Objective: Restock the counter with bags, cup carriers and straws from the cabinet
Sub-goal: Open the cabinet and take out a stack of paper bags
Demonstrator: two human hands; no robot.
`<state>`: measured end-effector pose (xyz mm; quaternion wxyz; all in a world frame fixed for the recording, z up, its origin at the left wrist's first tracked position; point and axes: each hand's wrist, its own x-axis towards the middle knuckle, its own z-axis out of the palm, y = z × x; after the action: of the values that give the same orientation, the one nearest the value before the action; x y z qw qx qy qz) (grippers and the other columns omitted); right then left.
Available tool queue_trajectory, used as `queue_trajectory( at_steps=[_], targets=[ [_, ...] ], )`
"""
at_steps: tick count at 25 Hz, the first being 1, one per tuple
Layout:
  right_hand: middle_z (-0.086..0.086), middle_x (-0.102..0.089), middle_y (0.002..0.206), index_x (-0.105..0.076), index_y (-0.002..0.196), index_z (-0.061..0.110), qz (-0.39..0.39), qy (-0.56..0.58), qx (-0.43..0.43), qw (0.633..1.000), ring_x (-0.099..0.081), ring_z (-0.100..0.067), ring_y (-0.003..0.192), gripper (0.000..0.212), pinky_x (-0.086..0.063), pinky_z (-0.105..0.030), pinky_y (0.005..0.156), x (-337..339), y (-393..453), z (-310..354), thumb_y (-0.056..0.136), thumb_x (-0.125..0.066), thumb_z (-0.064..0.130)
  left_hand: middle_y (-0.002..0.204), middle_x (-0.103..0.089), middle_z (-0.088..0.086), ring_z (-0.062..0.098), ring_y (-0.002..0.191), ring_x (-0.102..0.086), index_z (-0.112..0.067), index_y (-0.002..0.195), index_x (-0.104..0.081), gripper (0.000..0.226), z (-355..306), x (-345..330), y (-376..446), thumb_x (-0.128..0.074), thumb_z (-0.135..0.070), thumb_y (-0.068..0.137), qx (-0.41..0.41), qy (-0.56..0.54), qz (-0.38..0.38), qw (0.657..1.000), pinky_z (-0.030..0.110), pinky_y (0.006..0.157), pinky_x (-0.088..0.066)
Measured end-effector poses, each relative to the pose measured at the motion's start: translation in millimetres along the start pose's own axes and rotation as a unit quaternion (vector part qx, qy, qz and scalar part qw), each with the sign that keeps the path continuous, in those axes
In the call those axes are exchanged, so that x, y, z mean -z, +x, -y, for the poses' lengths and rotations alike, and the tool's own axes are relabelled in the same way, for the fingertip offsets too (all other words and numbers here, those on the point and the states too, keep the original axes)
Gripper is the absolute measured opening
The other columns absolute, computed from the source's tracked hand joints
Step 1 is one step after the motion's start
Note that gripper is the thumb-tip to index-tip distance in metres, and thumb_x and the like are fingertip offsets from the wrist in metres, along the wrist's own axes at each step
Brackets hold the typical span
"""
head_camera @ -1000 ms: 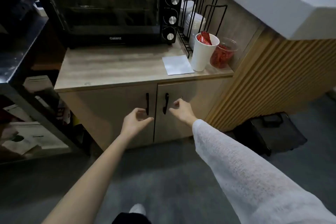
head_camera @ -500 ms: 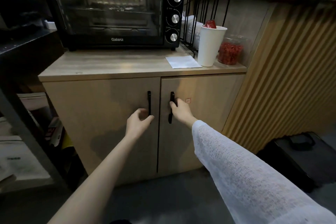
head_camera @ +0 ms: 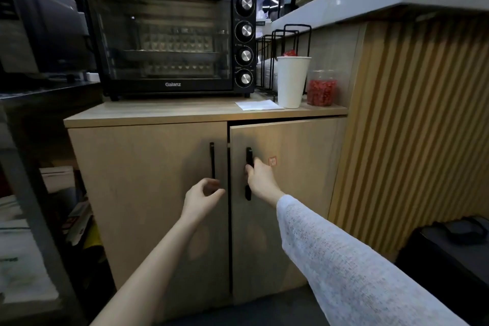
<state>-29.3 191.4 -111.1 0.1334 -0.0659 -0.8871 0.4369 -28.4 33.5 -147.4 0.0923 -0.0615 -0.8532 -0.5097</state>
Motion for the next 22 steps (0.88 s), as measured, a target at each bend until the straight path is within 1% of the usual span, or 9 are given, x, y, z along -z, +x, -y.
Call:
queue_trajectory(
  at_steps=[3,5,7,9,11,14,18,20,22],
  targets=[
    [-0.016,-0.06,0.123,-0.049,0.115,0.005,-0.013,-0.016,0.001,1.0,-0.056,-0.036,0.112,0.02,-0.044,-0.037,0.088,3.7,-13.5,-3.2,0.1,-0.039,0.011,0.107,-0.069,-0.004,0.011,0.103,-0.061,-0.02,0.115,-0.066,0.03,-4.2,-10.9,-1.9,-0.065,-0.023,0.086,-0.019,0.003,0.017,1.0,0.019,0.082,-0.041],
    [-0.01,-0.062,0.125,-0.049,0.118,0.008,-0.026,-0.026,0.004,0.999,-0.056,-0.035,0.116,0.023,-0.044,-0.036,0.091,6.1,-24.8,-7.2,0.097,-0.04,0.006,0.109,-0.069,-0.003,0.011,0.103,-0.061,-0.02,0.116,-0.066,0.029,-8.8,-18.6,-6.0,-0.063,-0.02,0.087,-0.034,-0.003,0.028,0.999,0.019,0.083,-0.042],
    [-0.007,-0.063,0.126,-0.049,0.12,0.011,-0.036,-0.038,0.013,0.999,-0.055,-0.034,0.118,0.028,-0.043,-0.034,0.092,11.5,-37.0,-10.8,0.095,-0.04,0.004,0.105,-0.07,-0.003,0.01,0.099,-0.063,-0.02,0.112,-0.067,0.025,-15.7,-27.8,-14.5,-0.061,-0.017,0.088,-0.053,-0.003,0.038,0.998,0.017,0.079,-0.044],
    [-0.007,-0.062,0.127,-0.048,0.122,0.012,-0.042,-0.051,0.023,0.998,-0.055,-0.034,0.118,0.03,-0.043,-0.035,0.093,18.3,-48.2,-13.7,0.094,-0.04,0.003,0.098,-0.07,-0.003,0.01,0.091,-0.063,-0.021,0.106,-0.066,0.021,-22.6,-34.2,-26.2,-0.059,-0.013,0.088,-0.061,-0.003,0.036,0.997,0.014,0.069,-0.044],
    [-0.007,-0.061,0.128,-0.047,0.124,0.013,-0.044,-0.054,0.03,0.997,-0.054,-0.035,0.119,0.035,-0.042,-0.036,0.094,24.9,-61.1,-16.2,0.092,-0.04,0.002,0.092,-0.069,-0.003,0.007,0.085,-0.063,-0.019,0.099,-0.065,0.02,-27.5,-36.8,-40.4,-0.058,-0.006,0.086,-0.07,0.006,0.035,0.997,0.013,0.063,-0.043],
    [-0.006,-0.061,0.128,-0.046,0.131,0.016,-0.051,-0.041,0.029,0.997,-0.052,-0.035,0.12,0.044,-0.041,-0.034,0.095,36.6,-80.0,-21.3,0.09,-0.038,0.0,0.088,-0.07,0.001,0.015,0.087,-0.066,-0.015,0.087,-0.063,0.022,-35.0,-36.2,-55.3,-0.054,0.004,0.079,-0.071,0.027,0.05,0.996,0.019,0.065,-0.048],
    [-0.007,-0.061,0.126,-0.048,0.131,0.018,-0.073,-0.023,0.038,0.996,-0.055,-0.031,0.118,0.041,-0.044,-0.037,0.095,53.9,-108.4,-34.6,0.094,-0.039,0.003,0.089,-0.068,0.005,0.019,0.088,-0.065,-0.017,0.081,-0.058,0.02,-55.0,-37.8,-79.8,-0.056,0.003,0.078,-0.082,0.07,0.087,0.99,0.03,0.073,-0.054],
    [-0.005,-0.061,0.128,-0.046,0.137,0.021,-0.108,0.005,0.055,0.993,-0.056,-0.028,0.12,0.044,-0.047,-0.036,0.097,60.5,-125.9,-45.0,0.096,-0.039,0.005,0.085,-0.065,0.006,0.02,0.084,-0.063,-0.014,0.079,-0.055,0.017,-67.9,-44.4,-95.2,-0.058,0.003,0.077,-0.101,0.094,0.107,0.985,0.031,0.07,-0.054],
    [-0.005,-0.062,0.128,-0.042,0.142,0.022,-0.132,0.028,0.07,0.988,-0.056,-0.025,0.121,0.047,-0.047,-0.036,0.099,69.7,-139.1,-55.0,0.098,-0.04,0.007,0.08,-0.061,0.003,0.018,0.078,-0.059,-0.014,0.079,-0.055,0.016,-81.2,-52.8,-108.4,-0.059,0.001,0.077,-0.121,0.115,0.124,0.978,0.024,0.06,-0.048]
  ],
)
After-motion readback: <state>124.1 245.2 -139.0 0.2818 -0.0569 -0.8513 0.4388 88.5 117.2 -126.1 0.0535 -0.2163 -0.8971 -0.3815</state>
